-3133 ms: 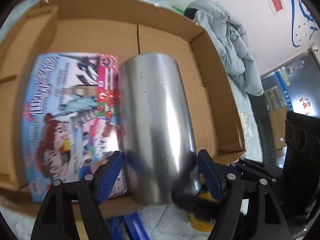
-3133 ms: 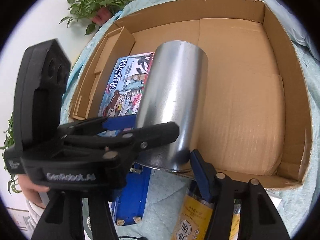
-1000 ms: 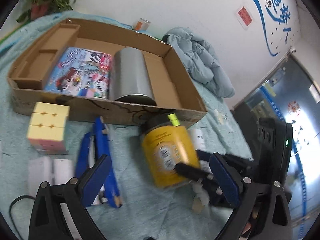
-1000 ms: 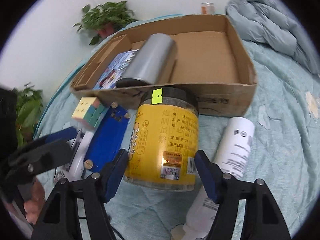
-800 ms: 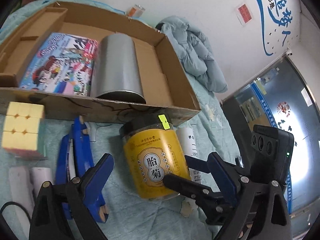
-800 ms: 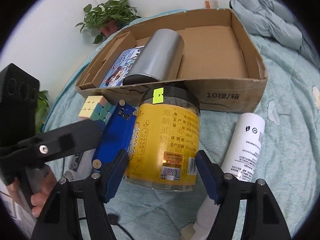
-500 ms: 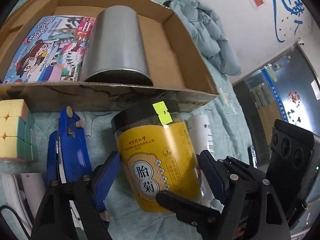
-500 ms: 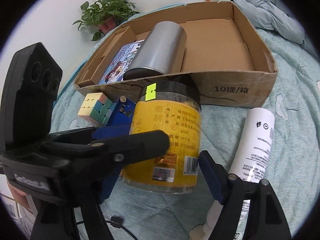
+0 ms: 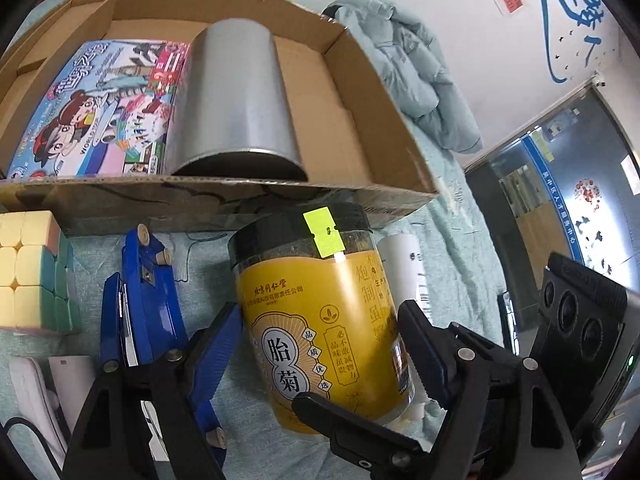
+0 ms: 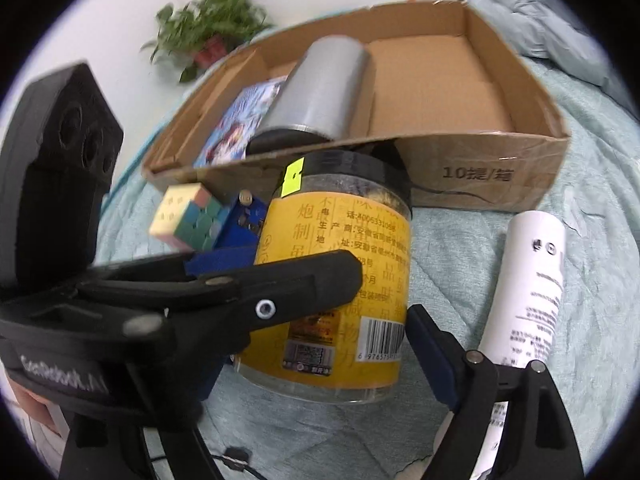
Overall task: Organize rigid objects
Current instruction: 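Lift the yellow jar with both tools over the box, then lower the yellow jar beside the silver can and open both tools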
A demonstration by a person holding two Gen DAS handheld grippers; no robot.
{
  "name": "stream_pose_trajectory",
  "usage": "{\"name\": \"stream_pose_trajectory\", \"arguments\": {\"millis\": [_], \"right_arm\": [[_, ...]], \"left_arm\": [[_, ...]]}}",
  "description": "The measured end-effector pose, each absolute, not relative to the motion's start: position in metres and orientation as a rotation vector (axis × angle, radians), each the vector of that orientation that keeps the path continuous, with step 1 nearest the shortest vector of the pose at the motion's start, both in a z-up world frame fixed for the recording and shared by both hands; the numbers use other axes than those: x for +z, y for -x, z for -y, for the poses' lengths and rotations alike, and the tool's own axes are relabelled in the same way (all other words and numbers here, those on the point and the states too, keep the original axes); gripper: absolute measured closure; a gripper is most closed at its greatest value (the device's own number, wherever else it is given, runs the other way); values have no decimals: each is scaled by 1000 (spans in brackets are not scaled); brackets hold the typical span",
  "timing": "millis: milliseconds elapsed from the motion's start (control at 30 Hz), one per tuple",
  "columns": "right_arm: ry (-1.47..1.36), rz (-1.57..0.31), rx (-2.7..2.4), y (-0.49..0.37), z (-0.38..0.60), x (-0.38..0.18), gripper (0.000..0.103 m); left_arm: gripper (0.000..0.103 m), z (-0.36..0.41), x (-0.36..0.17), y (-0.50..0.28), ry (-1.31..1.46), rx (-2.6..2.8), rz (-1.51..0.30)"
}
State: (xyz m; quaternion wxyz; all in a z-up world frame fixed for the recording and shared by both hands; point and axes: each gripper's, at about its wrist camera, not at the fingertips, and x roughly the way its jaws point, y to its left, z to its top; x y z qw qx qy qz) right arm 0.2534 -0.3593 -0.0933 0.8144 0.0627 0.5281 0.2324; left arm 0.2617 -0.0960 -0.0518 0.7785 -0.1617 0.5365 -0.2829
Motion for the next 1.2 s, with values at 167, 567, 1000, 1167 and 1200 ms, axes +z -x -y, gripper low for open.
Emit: {"name": "stream_pose_trajectory", "arguments": {"millis": [167,567,1000,1167,1200], "right_arm": [[-129,-1051,487,-240,359,-76,19],[-109,-881,491,-238,359,-12,19],[-65,-842,466,-264,354,15,19],[-66,-877,479,-298,358,25,19],[-64,-889,480,-306,359,26,19]], "left_arm": [[26,95,-24,-248,320,-622,-1080],[26,91,59,-244,275,-639,-921],[27,98,100,-278,245,-648,-893],[27,112,111,-317,233,-628,-917],[27,115,112,-327,230,-625,-930]]}}
